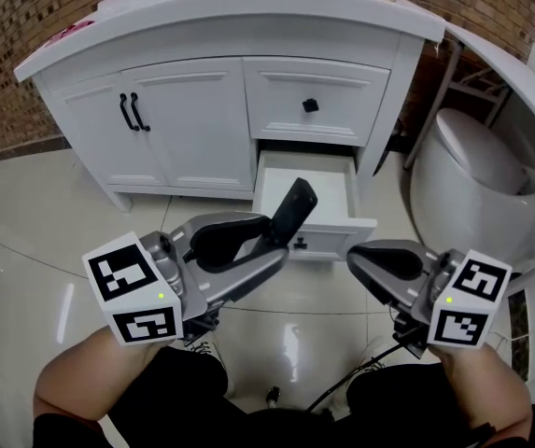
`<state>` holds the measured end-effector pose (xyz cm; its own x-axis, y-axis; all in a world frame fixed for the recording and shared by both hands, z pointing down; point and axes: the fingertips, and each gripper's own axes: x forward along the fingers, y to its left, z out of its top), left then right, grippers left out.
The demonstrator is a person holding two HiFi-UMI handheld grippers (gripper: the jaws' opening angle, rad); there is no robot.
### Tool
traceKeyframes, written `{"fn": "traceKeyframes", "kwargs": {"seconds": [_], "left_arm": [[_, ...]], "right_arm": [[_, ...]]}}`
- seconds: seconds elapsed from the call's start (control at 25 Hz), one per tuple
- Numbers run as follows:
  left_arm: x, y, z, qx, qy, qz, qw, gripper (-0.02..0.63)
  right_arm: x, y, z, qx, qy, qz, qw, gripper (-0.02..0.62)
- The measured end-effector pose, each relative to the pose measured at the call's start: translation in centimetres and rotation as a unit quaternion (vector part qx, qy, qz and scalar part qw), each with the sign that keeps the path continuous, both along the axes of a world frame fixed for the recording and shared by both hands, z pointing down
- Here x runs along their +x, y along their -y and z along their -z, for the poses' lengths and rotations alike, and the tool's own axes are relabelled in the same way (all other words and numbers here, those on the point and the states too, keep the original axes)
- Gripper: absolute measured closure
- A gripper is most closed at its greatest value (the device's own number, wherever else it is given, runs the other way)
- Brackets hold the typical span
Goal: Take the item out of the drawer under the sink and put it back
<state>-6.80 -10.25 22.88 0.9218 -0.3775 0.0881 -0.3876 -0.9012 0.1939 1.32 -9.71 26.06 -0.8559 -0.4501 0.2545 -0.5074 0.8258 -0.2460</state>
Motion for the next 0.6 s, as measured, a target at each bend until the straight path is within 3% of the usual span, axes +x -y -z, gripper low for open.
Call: {"fn": "traceKeyframes", "kwargs": {"seconds": [0.6], "left_arm": [[0.44,0.22,-0.63,-0.010,0.004,-0.001,0.9999,0.436]], "right_arm": [[-0.06,-0.05,0.16,0.000,0.001,0.001,1.000,0.588]]}}
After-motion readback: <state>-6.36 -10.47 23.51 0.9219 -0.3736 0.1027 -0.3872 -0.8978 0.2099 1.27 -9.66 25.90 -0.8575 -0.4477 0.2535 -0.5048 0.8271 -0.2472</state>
